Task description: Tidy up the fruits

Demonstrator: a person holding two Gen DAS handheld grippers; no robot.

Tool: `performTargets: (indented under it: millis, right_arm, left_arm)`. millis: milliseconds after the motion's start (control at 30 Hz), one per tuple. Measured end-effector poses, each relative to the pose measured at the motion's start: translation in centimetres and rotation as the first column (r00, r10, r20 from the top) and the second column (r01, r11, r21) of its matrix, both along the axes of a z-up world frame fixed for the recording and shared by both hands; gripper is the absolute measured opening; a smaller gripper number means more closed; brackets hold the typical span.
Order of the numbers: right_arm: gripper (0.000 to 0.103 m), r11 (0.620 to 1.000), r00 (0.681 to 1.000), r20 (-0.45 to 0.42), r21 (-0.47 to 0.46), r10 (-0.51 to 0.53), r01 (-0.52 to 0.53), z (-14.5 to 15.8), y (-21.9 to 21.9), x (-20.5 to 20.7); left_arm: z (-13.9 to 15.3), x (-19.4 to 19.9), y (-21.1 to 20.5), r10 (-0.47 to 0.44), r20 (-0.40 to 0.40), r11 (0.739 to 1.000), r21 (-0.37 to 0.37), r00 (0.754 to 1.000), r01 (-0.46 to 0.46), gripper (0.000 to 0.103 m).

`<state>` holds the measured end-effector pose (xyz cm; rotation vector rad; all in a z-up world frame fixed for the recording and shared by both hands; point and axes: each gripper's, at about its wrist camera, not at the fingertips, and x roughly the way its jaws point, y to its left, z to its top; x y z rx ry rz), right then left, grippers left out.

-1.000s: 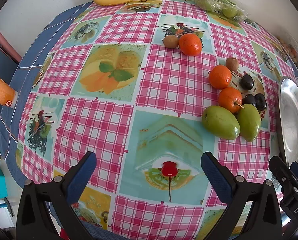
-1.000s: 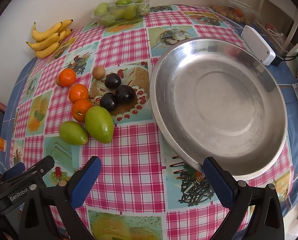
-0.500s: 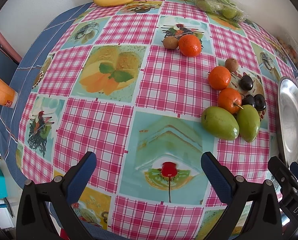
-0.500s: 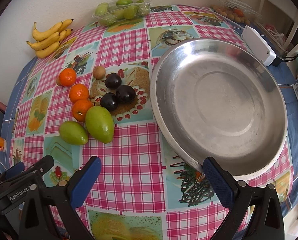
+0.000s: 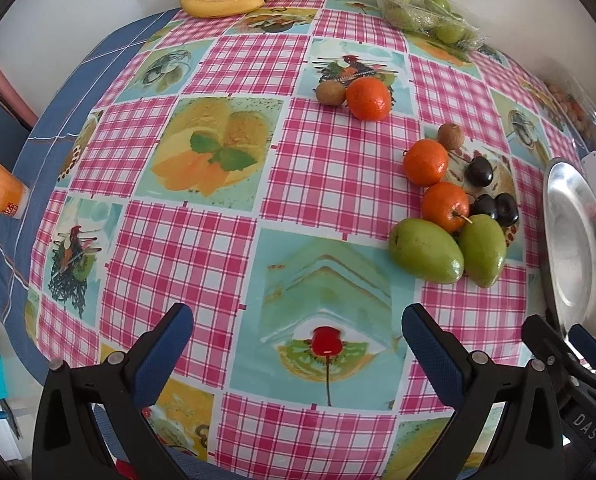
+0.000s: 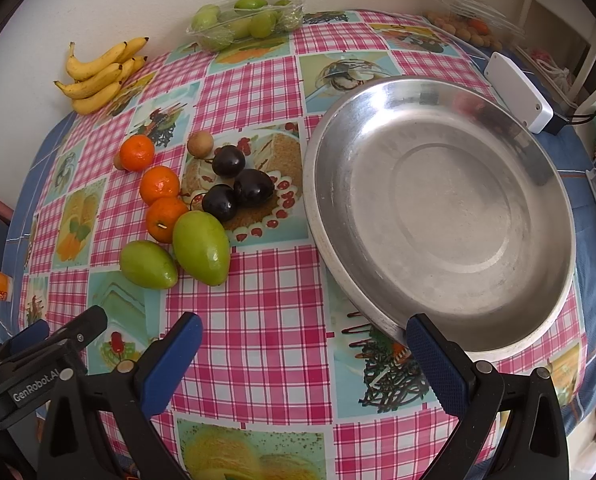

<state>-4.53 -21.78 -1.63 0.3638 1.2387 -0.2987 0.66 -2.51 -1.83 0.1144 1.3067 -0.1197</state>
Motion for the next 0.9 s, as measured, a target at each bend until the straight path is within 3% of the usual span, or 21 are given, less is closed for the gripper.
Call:
performTargets:
  millis: [167,267,500,567,633,733,900]
  right_arm:
    - [0.103,1.000,1.000,0.027,0.010,0.002,-0.002,0.2,0.2,0.3]
    - [0.103,1.000,0.998,0.064,0.016,0.020,-0.021,0.9,0.6,0.6]
    - [0.103,0.996,0.988,0.130,0.023,0.087,-0.091,1.2,2.2,2.5]
    - [0.102,0.995,0.991,0.093,-0.012,0.099,-0.098,0.7,2.5,3.2]
    - [0.093,0.995,0.992,0.076,-0.006,0.103,-0.103,0.3,2.6,3.8]
    - [0.083,0.993,0.992,0.069,0.042,0.104,-0.108,-0.1,2.6,4.4]
    - [0.074,0.989,0.988,0.067,0.040,0.139,-0.142,-0.4,3.4,5.1]
  left_arm:
    - [0.3,0.7,0.8,0.048,-0.014,0.994,-0.100,0.999,-0.049,0.103]
    - [0.6,1.3,1.3,0.087,0.006,0.991,-0.102,0.996,-0.086,0.103]
    - [0.8,2.8,1.5,0.087,0.080,0.989,-0.131,0.993,-0.076,0.103]
    - [0.6,3.0,1.5,0.087,0.092,0.988,-0.134,0.992,-0.074,0.103]
    - [0.3,3.3,1.6,0.084,0.077,0.988,-0.138,0.994,-0.073,0.103]
    - [0.0,3.4,1.5,0.065,0.022,0.978,-0.200,0.998,-0.060,0.103]
    - [0.4,3.0,0.1,0.023,0.035,0.979,-0.205,0.999,-0.015,0.103]
